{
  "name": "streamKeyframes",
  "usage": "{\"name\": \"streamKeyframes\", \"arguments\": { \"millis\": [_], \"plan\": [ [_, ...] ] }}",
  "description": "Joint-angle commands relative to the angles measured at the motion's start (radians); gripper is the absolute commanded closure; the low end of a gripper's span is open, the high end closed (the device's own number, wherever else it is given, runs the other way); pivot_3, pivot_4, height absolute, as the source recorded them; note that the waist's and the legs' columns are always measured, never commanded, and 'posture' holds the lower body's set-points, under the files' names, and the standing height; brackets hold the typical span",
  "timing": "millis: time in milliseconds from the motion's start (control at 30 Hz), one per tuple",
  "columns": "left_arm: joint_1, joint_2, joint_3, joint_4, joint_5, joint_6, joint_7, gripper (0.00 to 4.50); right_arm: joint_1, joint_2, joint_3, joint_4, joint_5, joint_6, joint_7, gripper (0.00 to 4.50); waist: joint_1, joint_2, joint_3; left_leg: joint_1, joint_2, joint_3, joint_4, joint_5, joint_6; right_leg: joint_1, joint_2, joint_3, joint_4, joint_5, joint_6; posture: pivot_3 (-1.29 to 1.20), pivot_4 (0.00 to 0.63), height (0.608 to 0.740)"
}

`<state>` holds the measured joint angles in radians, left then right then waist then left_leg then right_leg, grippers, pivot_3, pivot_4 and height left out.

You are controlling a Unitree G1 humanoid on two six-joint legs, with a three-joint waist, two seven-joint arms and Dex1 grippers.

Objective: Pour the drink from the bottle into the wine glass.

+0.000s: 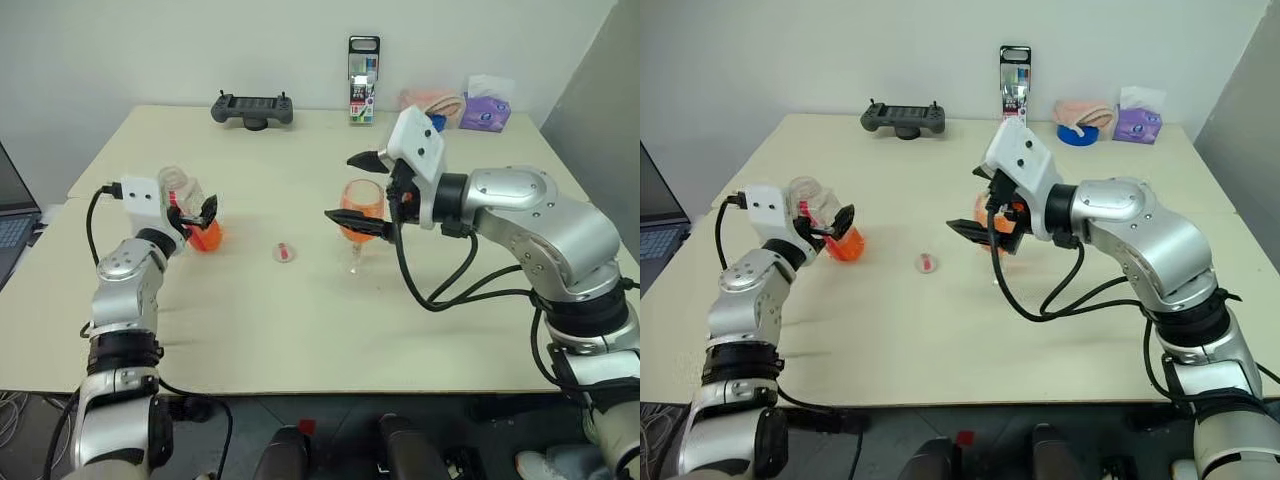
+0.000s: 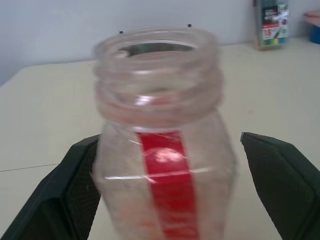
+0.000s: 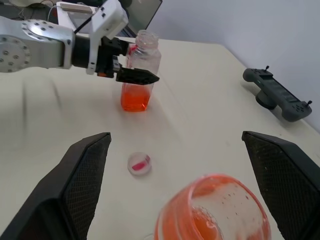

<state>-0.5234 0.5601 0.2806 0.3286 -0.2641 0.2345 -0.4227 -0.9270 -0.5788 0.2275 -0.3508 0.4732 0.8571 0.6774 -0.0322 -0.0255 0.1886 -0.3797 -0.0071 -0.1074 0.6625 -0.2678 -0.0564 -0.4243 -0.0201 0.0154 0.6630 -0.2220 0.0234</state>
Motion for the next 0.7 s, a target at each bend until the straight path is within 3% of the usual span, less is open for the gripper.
{"name": "streamKeyframes", "arguments": {
  "millis": [33, 267, 367, 500, 700],
  "plan": [
    [0.031, 0.1, 0.063, -0.209, -0.093, 0.105, -0.093, 0.05, -0.007, -0.031, -0.106, -0.024, 0.038, -0.047, 0.058, 0.0, 0.0, 0.0, 0.0, 0.0, 0.0, 0.0, 0.0, 0.0, 0.0, 0.0, 0.0, 0.0, 0.0, 0.0, 0.0, 0.0, 0.15, 0.74],
    [0.039, 0.306, 0.132, -0.411, -0.311, 0.329, -0.313, 0.05, 0.034, -0.099, -0.269, 0.014, 0.126, -0.063, 0.152, 0.0, 0.001, 0.0, 0.001, 0.0, 0.0, 0.0, 0.0, 0.0, 0.0, 0.0, 0.001, 0.0, -0.001, -0.001, 0.001, 0.0, 0.15, 0.74],
    [0.005, 0.393, 0.085, -0.418, -0.284, 0.327, -0.388, 0.05, 0.109, -0.168, -0.326, 0.045, 0.108, -0.078, 0.172, 0.0, 0.005, 0.0, 0.001, 0.001, 0.0, 0.0, 0.0, 0.0, 0.0, 0.003, 0.001, -0.001, -0.003, -0.003, 0.004, 0.0, 0.15, 0.74],
    [-0.059, 0.431, 0.043, -0.475, -0.427, 0.43, -0.556, 0.05, 0.204, -0.224, -0.399, 0.061, 0.153, -0.048, 0.197, 0.0, 0.004, 0.0, 0.001, 0.0, 0.0, 0.001, 0.0, 0.0, 0.0, 0.003, 0.001, 0.0, -0.004, -0.003, 0.004, 0.0, 0.15, 0.74],
    [-0.094, 0.458, -0.029, -0.416, -0.428, 0.432, -0.699, 0.05, 0.319, -0.248, -0.459, 0.046, 0.236, -0.032, 0.255, 0.0, -0.009, 0.003, 0.003, 0.002, 0.002, 0.004, -0.002, 0.0, 0.001, 0.002, 0.003, 0.002, -0.003, -0.004, 0.004, 0.0, 0.15, 0.74]
  ]
}}
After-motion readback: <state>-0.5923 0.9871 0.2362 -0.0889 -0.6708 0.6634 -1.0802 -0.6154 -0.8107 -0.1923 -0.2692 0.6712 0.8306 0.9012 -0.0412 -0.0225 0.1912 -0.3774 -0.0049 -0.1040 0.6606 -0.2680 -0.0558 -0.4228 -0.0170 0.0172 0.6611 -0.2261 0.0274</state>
